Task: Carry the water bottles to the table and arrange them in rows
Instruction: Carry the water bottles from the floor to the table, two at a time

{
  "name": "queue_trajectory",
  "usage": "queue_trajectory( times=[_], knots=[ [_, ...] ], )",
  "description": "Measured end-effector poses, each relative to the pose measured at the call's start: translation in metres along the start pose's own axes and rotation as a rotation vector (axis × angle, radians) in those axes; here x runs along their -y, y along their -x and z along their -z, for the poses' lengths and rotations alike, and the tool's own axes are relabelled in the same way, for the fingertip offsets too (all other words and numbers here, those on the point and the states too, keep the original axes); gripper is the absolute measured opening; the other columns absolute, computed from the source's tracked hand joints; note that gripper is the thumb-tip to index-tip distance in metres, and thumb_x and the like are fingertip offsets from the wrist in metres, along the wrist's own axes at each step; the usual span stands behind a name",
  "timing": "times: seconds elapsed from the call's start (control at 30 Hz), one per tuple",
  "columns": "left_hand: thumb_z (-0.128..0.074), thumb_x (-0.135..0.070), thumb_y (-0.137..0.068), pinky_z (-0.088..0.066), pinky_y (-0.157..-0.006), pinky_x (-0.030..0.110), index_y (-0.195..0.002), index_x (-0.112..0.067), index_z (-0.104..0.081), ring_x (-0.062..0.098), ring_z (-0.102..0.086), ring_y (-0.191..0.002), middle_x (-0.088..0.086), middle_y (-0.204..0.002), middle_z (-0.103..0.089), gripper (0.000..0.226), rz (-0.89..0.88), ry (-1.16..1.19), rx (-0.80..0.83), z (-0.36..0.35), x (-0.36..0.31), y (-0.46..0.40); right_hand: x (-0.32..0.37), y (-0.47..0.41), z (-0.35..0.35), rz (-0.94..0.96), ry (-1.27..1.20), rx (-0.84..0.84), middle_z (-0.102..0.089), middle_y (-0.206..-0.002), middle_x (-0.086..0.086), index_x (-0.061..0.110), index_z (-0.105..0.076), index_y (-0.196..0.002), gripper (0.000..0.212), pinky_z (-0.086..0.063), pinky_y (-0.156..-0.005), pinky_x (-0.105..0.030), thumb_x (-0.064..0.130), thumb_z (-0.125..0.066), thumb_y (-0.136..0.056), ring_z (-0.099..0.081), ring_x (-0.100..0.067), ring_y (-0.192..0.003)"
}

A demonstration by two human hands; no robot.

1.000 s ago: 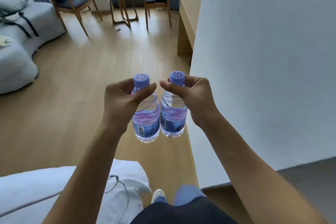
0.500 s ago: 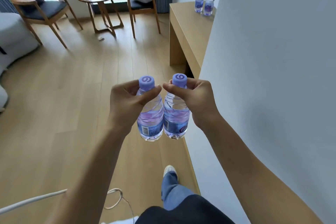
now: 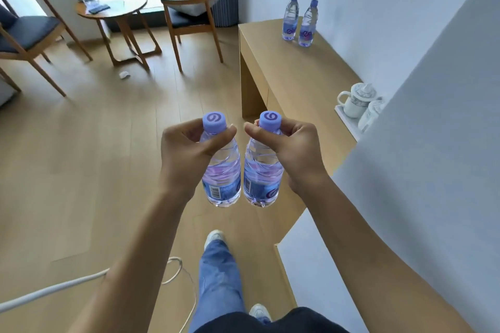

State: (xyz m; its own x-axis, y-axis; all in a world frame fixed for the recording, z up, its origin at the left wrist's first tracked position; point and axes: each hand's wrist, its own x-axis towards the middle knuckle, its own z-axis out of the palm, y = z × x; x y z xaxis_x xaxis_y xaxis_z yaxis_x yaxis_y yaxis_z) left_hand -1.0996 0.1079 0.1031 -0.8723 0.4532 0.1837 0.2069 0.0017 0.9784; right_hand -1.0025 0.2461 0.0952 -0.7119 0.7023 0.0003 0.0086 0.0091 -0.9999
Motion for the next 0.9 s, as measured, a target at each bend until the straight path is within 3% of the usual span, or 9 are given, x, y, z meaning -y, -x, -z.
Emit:
queue_trajectory(
  times=[0.13, 0.23, 0.4, 0.53, 0.7, 0.83, 0.9],
  knots=[
    [-0.086, -0.023, -0.072, -0.052, -0.061, 0.017, -0.074, -0.033, -0.078, 0.004, -0.062, -0.060, -0.009, -0.070, -0.073, 0.013, -0.007, 0.012, 0.093, -0.015, 0.022, -0.081, -0.006, -0.071, -0.011, -0.016, -0.007, -0.091, -0.074, -0.076, -0.013, 0.014, -0.079, -0.078, 0.019, -0.060, -0.074, -0.039, 0.029, -0.089, -0.071, -0.067, -0.018, -0.064],
    [-0.086, -0.024, -0.072, -0.054, -0.061, 0.021, -0.073, -0.027, -0.077, 0.006, -0.059, -0.059, 0.002, -0.070, -0.073, 0.010, -0.006, -0.013, 0.166, -0.025, 0.036, -0.145, -0.007, -0.125, -0.021, -0.021, -0.018, -0.177, -0.073, -0.078, -0.017, 0.012, -0.078, -0.078, 0.021, -0.060, -0.074, -0.040, 0.027, -0.089, -0.070, -0.065, -0.017, -0.064],
    [-0.086, -0.023, -0.072, -0.049, -0.061, 0.030, -0.075, -0.014, -0.076, 0.013, -0.052, -0.060, 0.022, -0.075, -0.067, 0.014, -0.027, -0.073, 0.323, -0.045, 0.045, -0.246, -0.003, -0.205, -0.034, -0.010, -0.061, -0.320, -0.075, -0.072, -0.006, 0.019, -0.079, -0.074, 0.020, -0.057, -0.068, -0.029, 0.033, -0.090, -0.065, -0.065, -0.012, -0.062],
    [-0.087, -0.022, -0.071, -0.052, -0.060, 0.027, -0.074, -0.018, -0.077, 0.012, -0.056, -0.060, 0.017, -0.075, -0.070, 0.012, -0.032, -0.051, 0.396, -0.066, 0.053, -0.309, -0.006, -0.259, -0.032, -0.020, -0.078, -0.419, -0.075, -0.073, 0.000, 0.018, -0.079, -0.074, 0.019, -0.056, -0.067, -0.025, 0.031, -0.090, -0.065, -0.067, -0.010, -0.063],
    [-0.087, -0.021, -0.070, -0.052, -0.062, 0.024, -0.077, -0.014, -0.078, 0.011, -0.060, -0.060, 0.008, -0.070, -0.073, 0.013, 0.020, -0.020, 0.455, -0.109, 0.071, -0.369, -0.012, -0.323, -0.008, -0.054, -0.065, -0.528, -0.073, -0.073, -0.006, 0.013, -0.077, -0.075, 0.022, -0.054, -0.068, -0.027, 0.029, -0.090, -0.066, -0.063, -0.013, -0.064],
    [-0.088, -0.020, -0.070, -0.047, -0.057, 0.018, -0.070, -0.016, -0.076, 0.007, -0.053, -0.055, -0.002, -0.062, -0.066, 0.012, 0.032, -0.005, 0.481, -0.161, 0.089, -0.418, -0.021, -0.383, 0.021, -0.050, -0.046, -0.591, -0.075, -0.078, -0.012, 0.016, -0.078, -0.073, 0.019, -0.054, -0.071, -0.029, 0.029, -0.090, -0.066, -0.063, -0.013, -0.065],
    [-0.088, -0.021, -0.069, -0.043, -0.054, 0.017, -0.069, -0.015, -0.075, 0.006, -0.049, -0.053, -0.005, -0.058, -0.062, 0.015, 0.037, -0.014, 0.495, -0.190, 0.098, -0.442, -0.027, -0.414, 0.040, -0.049, -0.033, -0.591, -0.072, -0.071, -0.007, 0.017, -0.077, -0.070, 0.018, -0.053, -0.071, -0.032, 0.030, -0.090, -0.066, -0.062, -0.012, -0.065]
  ],
)
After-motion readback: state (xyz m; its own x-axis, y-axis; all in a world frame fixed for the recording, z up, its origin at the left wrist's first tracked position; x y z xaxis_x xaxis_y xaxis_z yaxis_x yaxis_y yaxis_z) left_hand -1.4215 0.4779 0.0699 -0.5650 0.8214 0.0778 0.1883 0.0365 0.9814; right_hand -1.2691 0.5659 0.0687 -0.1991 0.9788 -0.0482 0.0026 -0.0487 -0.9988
